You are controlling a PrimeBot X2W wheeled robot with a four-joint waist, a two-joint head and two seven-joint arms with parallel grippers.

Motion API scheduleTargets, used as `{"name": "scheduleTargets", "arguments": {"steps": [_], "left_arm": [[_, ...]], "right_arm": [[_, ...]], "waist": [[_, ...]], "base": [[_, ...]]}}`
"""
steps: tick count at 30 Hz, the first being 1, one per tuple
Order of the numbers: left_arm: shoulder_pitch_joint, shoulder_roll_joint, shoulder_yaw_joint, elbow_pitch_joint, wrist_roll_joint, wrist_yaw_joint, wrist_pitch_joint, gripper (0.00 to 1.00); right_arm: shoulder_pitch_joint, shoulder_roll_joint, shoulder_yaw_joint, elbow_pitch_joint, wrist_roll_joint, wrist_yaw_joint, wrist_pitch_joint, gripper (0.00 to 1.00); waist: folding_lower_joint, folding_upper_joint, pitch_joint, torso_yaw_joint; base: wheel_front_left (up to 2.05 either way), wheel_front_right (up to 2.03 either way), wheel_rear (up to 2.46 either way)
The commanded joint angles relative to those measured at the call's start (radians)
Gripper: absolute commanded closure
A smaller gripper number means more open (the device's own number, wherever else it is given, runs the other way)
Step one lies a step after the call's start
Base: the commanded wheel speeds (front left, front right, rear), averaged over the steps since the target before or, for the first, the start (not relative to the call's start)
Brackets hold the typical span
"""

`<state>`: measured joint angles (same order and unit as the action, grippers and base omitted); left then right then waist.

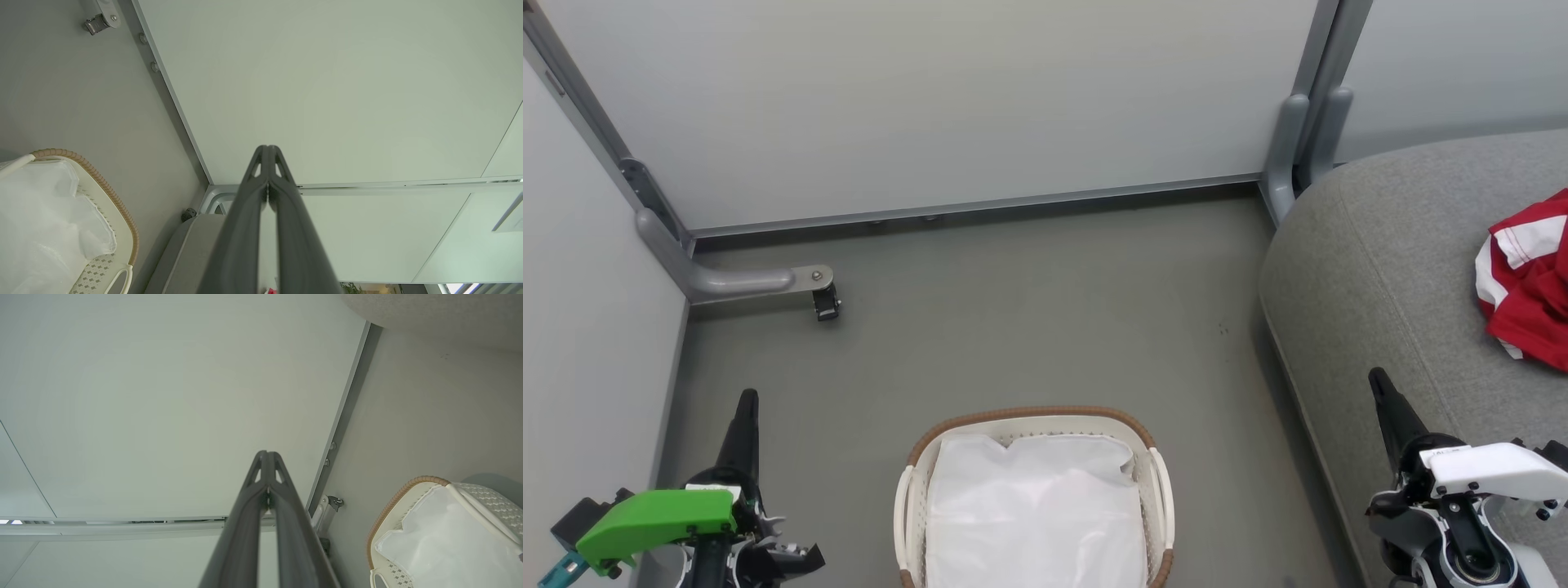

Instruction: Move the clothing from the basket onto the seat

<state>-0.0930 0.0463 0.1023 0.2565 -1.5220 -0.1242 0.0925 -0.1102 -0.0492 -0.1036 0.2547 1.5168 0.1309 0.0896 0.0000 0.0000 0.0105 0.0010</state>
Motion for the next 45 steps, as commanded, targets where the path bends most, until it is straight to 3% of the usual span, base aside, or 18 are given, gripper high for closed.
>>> {"name": "scheduleTargets", "arguments": {"steps": [1, 12, 45], "left_arm": [[-0.018, 0.007, 0.007, -0.008, -0.023, -0.007, 0.005, 1.00], [-0.023, 0.007, 0.014, -0.014, -0.096, -0.010, 0.026, 1.00], [-0.020, 0.007, 0.014, -0.012, -0.092, -0.010, 0.025, 1.00]], "right_arm": [[0.003, -0.003, -0.005, -0.007, 0.022, 0.000, 0.008, 1.00], [0.004, -0.002, -0.013, -0.013, 0.102, 0.000, 0.028, 1.00], [0.004, -0.002, -0.012, -0.012, 0.098, 0.000, 0.027, 1.00]], "waist": [[0.0000, 0.0000, -0.001, 0.000], [0.0000, 0.0000, -0.007, -0.001], [0.0000, 0.0000, -0.007, -0.001]], "base": [[0.00, 0.00, 0.00], [0.00, 0.00, 0.00], [0.00, 0.00, 0.00]]}}
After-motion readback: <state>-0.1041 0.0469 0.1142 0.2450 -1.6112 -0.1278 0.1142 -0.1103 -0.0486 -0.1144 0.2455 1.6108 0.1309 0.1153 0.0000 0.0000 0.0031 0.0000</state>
